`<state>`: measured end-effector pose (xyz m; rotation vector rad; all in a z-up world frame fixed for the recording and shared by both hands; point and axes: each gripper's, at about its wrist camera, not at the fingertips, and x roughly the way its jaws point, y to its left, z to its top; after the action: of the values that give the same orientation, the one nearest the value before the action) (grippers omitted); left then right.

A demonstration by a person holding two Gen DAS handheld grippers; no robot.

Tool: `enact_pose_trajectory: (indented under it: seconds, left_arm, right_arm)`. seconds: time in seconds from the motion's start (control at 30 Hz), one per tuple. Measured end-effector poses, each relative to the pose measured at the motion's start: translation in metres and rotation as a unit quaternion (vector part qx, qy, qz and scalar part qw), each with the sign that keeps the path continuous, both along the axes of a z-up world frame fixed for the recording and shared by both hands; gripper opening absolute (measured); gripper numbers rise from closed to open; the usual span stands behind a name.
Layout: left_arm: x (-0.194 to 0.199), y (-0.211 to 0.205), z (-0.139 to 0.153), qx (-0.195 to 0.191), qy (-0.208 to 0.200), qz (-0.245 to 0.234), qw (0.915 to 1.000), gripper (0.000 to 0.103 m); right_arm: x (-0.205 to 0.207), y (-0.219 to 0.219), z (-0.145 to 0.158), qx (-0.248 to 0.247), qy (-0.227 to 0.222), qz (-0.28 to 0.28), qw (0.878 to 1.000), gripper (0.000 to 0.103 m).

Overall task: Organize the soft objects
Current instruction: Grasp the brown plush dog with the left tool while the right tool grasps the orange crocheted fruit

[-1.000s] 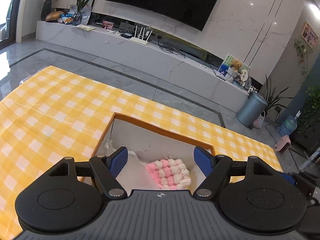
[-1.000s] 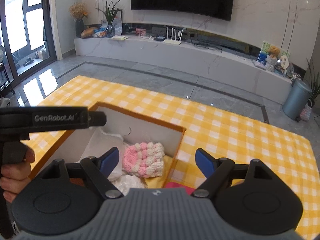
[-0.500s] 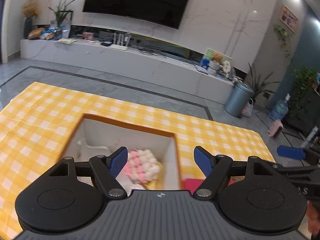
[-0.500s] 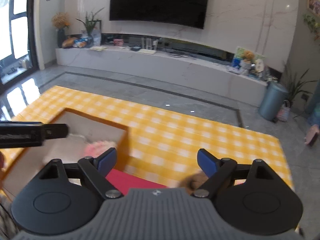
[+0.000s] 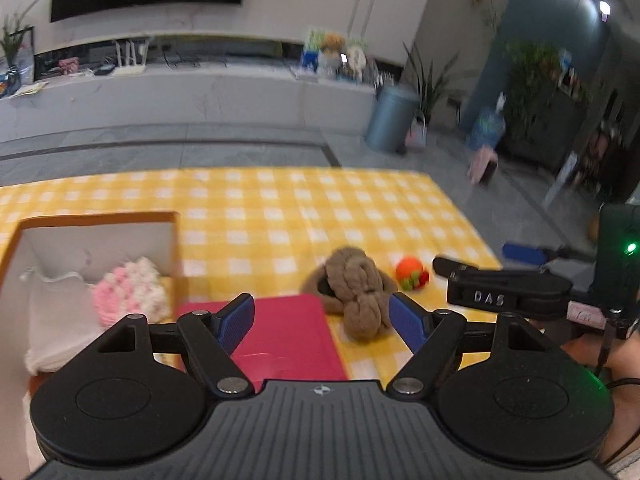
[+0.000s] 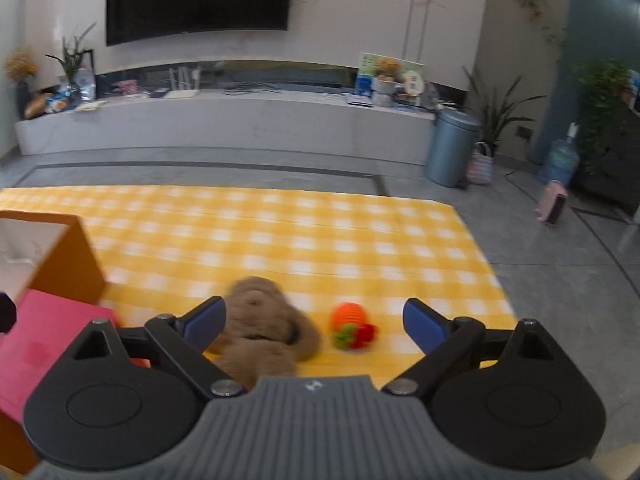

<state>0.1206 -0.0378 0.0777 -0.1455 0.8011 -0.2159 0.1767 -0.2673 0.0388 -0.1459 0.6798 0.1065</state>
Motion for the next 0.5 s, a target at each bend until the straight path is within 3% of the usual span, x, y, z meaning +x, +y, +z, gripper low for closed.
enact_pose_trajectory:
  seconds: [0.1, 0.23, 0.4, 0.5]
  left_arm:
    - [0.020, -0.024, -0.009, 0.009, 0.034, -0.001, 0.9994, 0.090]
    - [0.035, -0.058, -0.018, 0.030, 0.038, -0.006, 0.9988, 0.090]
    - [0.056, -0.089, -0.035, 0.018, 0.067, -0.001, 0.9976, 0.090]
    - [0.068, -0.104, -0.052, 0.025, 0.094, -0.001, 0.9953, 0.090]
  right_arm:
    - [0.009, -0.015, -0.004, -0.013, -0.004, -0.011, 1.000, 0.094]
    - [0.023, -0.039, -0.012, -0.016, -0.012, -0.028, 0.999, 0.094]
    - [0.052, -0.059, -0.033, -0.009, 0.011, -0.052, 0.999, 0.094]
    - [0.070, -0.072, -0.051, 0.027, 0.039, -0.078, 0.996, 0.092]
